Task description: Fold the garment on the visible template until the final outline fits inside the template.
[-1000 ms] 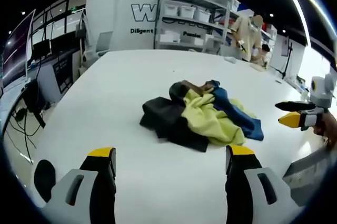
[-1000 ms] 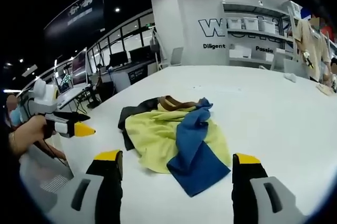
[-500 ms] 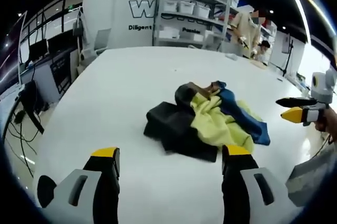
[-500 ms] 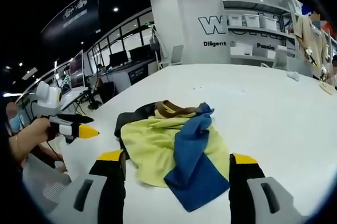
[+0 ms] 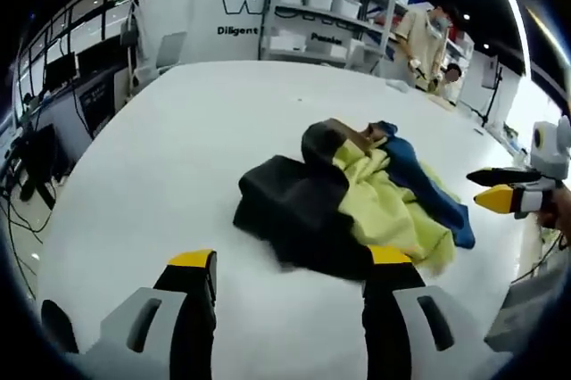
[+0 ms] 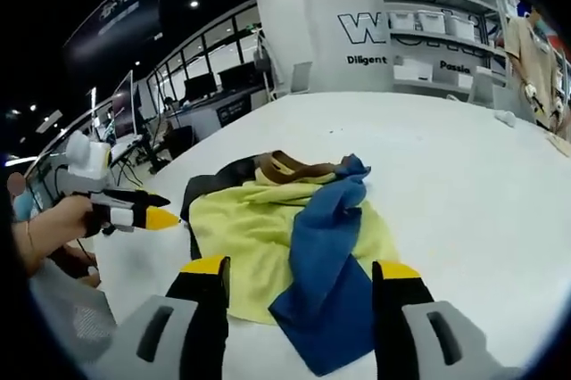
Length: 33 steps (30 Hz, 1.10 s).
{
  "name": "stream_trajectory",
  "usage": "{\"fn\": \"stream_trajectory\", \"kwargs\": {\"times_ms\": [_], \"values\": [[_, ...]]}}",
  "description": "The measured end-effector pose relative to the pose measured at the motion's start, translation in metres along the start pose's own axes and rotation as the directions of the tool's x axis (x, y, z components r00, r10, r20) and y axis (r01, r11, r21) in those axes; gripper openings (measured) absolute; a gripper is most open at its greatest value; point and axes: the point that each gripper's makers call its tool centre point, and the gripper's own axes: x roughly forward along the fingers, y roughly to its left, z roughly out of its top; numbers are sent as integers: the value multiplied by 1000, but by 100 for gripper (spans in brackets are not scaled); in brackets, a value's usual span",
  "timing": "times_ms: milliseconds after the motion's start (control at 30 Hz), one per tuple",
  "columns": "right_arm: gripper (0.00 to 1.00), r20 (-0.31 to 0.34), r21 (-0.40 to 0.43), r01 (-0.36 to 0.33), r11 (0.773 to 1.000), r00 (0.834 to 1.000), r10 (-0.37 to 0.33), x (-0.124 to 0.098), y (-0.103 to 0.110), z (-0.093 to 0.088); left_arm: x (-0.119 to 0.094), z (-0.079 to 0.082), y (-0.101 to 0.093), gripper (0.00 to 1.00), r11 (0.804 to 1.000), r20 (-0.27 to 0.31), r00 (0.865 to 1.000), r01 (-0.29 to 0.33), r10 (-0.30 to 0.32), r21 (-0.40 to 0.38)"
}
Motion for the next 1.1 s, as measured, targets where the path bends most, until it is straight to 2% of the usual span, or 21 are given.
{"fn": "stream_trajectory", "kwargs": {"times_ms": [100,200,267,333,500,600,633,667,833,967,1033,1100], "values": [[61,-11,-5,18,1000,1000,-18,5,-4,-9,4,2,-3,54,1000,23,1000,11,-11,-21],[55,-79,2,22,1000,997,-22,7,-6,-28,10,-1,-5,51,1000,28,1000,14,-13,-18],[53,-78,-19,37,999,996,-38,11,-9,-30,16,-8,-5,48,999,2,1000,21,-21,-34],[49,-76,-41,44,998,996,-47,12,-9,-30,19,-11,-5,42,999,-13,1000,28,-28,-46],[23,-119,-60,83,995,989,-89,17,-13,-42,24,-12,-10,32,997,-9,998,61,-61,-51],[10,-118,-97,81,992,989,-93,17,-12,-41,26,-9,-13,16,996,4,997,79,-79,-47],[8,-112,-113,83,990,989,-95,18,-12,-40,26,-7,-13,7,996,16,997,79,-79,-40],[6,-110,-120,90,989,989,-103,18,-14,-39,26,-5,-14,2,997,29,996,80,-80,-21],[0,-97,-147,92,985,989,-107,16,-15,-36,27,-6,-12,0,998,31,997,63,-64,2],[0,-68,-184,105,977,990,-119,11,-18,-26,24,-2,-11,0,998,50,997,54,-55,14],[0,-73,-215,143,966,984,-162,7,-27,-25,21,1,-11,0,998,61,996,57,-57,11],[0,-70,-222,148,964,983,-167,5,-29,-22,18,4,-11,0,998,74,995,62,-63,8]]}}
